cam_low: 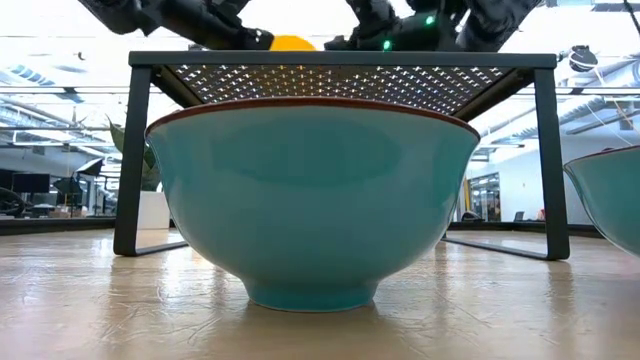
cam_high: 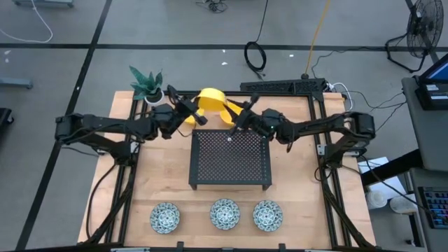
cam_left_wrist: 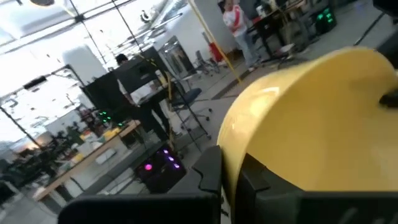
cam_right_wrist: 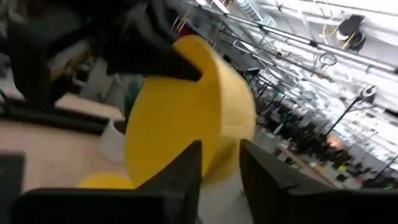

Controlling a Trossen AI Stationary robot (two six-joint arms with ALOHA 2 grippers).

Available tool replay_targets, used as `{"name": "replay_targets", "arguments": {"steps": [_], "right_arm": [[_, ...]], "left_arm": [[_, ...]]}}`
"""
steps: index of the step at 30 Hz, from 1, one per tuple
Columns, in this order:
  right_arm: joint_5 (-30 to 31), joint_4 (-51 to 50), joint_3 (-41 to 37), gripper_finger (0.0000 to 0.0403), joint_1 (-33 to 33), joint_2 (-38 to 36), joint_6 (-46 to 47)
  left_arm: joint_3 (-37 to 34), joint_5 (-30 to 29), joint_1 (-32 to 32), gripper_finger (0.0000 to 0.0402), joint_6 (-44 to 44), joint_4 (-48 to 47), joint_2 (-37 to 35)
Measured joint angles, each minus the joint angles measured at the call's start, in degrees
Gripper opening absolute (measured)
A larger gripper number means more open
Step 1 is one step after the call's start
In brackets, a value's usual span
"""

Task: Pick & Place Mini bowls
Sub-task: Put the right yellow bowl on the shelf

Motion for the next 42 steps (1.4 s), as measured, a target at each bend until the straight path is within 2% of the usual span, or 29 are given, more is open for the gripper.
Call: {"name": "replay_targets", "arguments": {"steps": [3, 6, 10, 14, 18, 20, 23, 26, 31, 34, 38, 42], "right_arm": [[3.36, -9.41, -0.98, 0.0139, 0.08, -4.21, 4.08], [3.49, -16.75, -1.97, 0.0162, -0.73, -9.24, 8.51], [2.1, -23.12, -5.05, 0.0176, -1.98, -16.76, 13.56], [2.25, -23.31, -9.59, 0.0175, -2.47, -23.85, 15.87], [0.93, -23.29, -13.69, 0.017, -2.49, -30.23, 18.96], [-0.79, -23.56, -15.53, 0.0169, -3.09, -32.58, 21.41], [-4.81, -23.17, -18.14, 0.0171, -4.56, -35.49, 24.74], [-5.79, -23.56, -20.83, 0.017, -6.15, -36.97, 26.69], [-5.93, -23.13, -23.89, 0.0165, -7.95, -38.01, 28.21], [-5.91, -23.39, -25.16, 0.0165, -8.61, -37.97, 28.68], [-6.08, -23.21, -25.94, 0.0166, -9.28, -37.98, 28.69], [-6.08, -22.87, -25.95, 0.0163, -9.49, -38.37, 28.4]], "left_arm": [[0.09, -0.3, 0.04, 0.0004, -2.91, -5.22, -4.05], [-0.09, 0.83, -0.15, 0.0005, -5.88, -12.48, -7.88], [-0.03, 5.99, 0.04, 0.0004, -11.95, -19.35, -12.82], [-0.06, 11.35, 0.1, 0.0004, -16.71, -25.17, -15.76], [0.12, 19.44, 0.4, 0.0005, -21.22, -29.91, -17.81], [1.46, 23.42, 0.99, 0.0006, -23.69, -35.75, -17.98], [7.14, 26.74, 2.66, 0.0004, -28.56, -47.15, -16.48], [14.53, 30.11, 4.08, 0.0006, -32.13, -59.18, -12.93], [26.5, 43.83, 5.98, 0.0004, -33.28, -74.89, -5.14], [31.69, 48.41, 6.07, 0.0006, -33.66, -79.97, 0.22], [37.64, 49.27, 6.18, 0.0004, -34.25, -87.03, 6.82], [39.4, 48.66, 6.27, 0.0007, -35.29, -89.38, 11.91]]}}
